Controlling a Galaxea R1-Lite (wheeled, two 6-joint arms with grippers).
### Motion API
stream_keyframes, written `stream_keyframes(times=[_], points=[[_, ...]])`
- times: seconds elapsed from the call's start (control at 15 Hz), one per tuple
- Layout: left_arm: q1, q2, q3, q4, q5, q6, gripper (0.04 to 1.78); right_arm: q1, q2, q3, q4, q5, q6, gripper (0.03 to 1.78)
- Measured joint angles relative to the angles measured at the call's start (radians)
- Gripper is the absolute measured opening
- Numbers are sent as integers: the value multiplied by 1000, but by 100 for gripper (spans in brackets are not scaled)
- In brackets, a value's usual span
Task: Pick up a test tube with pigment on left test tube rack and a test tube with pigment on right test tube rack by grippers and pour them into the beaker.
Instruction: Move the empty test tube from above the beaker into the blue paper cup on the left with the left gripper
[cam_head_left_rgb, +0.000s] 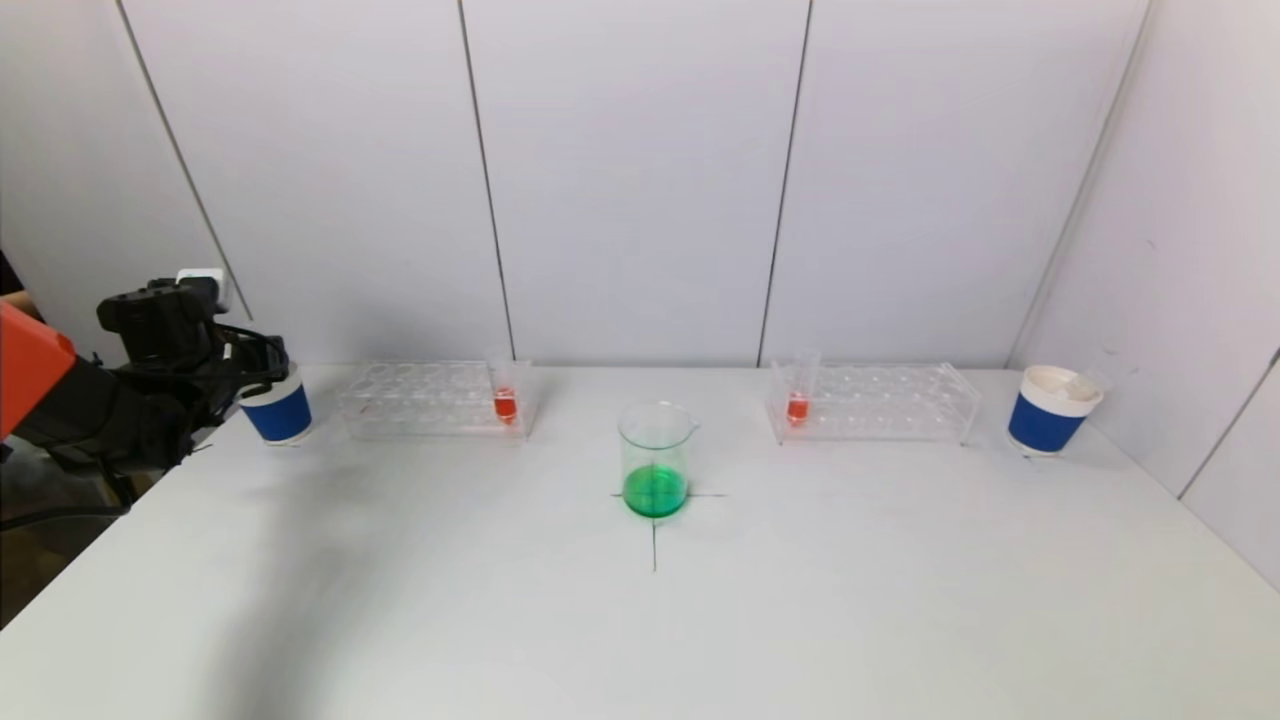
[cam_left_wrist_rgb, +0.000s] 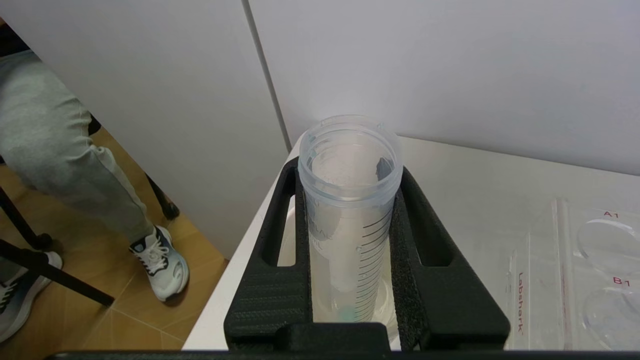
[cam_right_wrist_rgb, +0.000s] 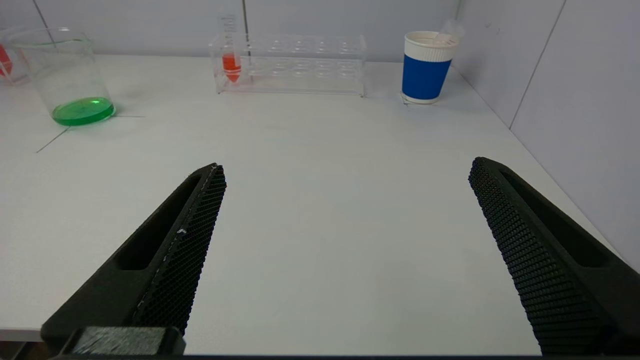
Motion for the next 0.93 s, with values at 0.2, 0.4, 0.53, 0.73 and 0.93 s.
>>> stream_keyframes(times=[0.2, 0.4, 0.53, 0.73, 0.93], points=[[0, 1, 3, -26, -1, 1, 46, 0, 0, 0, 0, 0, 0, 177], [0, 0, 11, -28, 0, 1, 47, 0, 0, 0, 0, 0, 0, 177], [1, -2, 14, -28, 1, 2, 55, 0, 0, 0, 0, 0, 0, 177], [1, -4, 15, -29, 1, 2, 87, 0, 0, 0, 0, 0, 0, 177], [1, -4, 21, -42, 0, 3, 137, 0, 0, 0, 0, 0, 0, 177]])
